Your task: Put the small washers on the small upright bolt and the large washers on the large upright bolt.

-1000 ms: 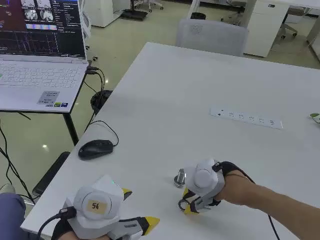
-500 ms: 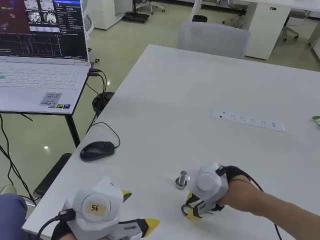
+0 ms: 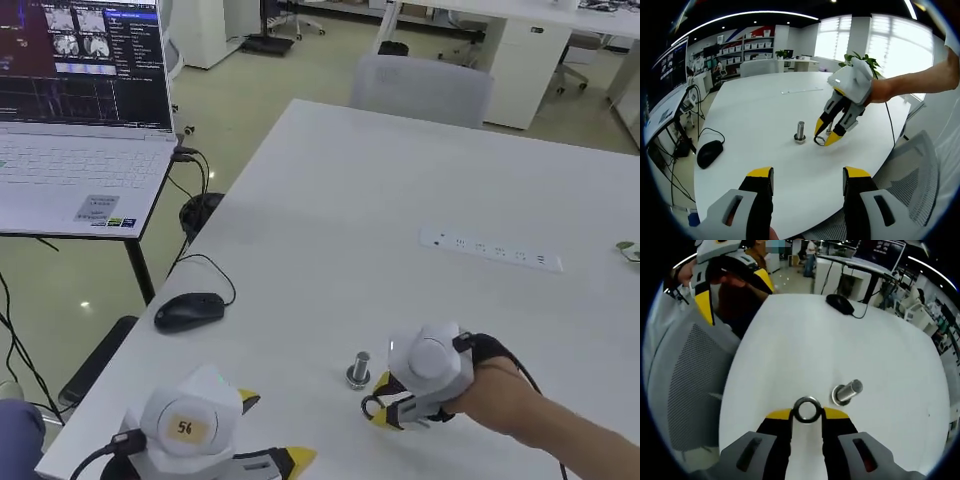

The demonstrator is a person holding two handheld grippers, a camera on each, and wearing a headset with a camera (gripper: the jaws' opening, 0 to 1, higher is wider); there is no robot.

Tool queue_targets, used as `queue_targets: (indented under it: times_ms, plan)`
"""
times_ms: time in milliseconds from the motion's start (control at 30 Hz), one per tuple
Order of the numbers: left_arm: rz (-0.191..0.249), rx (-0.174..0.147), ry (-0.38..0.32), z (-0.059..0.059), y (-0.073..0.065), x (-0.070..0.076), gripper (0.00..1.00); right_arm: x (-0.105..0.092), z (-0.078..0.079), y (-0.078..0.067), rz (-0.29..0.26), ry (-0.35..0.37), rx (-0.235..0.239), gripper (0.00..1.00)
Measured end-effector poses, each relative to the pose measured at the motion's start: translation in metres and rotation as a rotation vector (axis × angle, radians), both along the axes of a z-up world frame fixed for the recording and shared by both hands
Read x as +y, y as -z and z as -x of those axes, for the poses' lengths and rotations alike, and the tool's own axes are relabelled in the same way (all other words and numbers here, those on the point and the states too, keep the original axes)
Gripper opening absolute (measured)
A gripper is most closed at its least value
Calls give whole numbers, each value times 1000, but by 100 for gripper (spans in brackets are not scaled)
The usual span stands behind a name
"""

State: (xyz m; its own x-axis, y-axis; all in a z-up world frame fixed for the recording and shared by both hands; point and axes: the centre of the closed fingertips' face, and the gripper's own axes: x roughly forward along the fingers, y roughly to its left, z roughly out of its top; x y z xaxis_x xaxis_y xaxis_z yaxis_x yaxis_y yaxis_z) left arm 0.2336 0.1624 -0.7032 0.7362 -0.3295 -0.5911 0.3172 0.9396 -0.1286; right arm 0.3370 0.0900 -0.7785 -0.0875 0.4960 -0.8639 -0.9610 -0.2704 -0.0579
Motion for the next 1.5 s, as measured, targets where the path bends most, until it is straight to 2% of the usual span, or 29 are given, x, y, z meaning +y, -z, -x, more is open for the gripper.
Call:
queue_targets:
  times_ms: [133,233,667,867,1233,1500]
  plan:
    - [-2,-2,9,-1,-1,-2,55,-1,-7,-5,-2,3,-20,23]
    - [-1,-5,9,-1,-2,-2,55,2,-12,-13,-20,13,-28,23]
    - [9,-7,-12,2,-1,2,55,27,-37,-43,-55,5,-87,23]
    - [9,-9,-18,2,-2,4,55,34,-46,-40,-47,12,-90,23]
    - [8,-8,-35,3,-1,12,55,36,-48,-26,-7,12,-67,23]
    - [9,-6,-38,3,-1,13,55,38,-48,-21,6,9,-61,23]
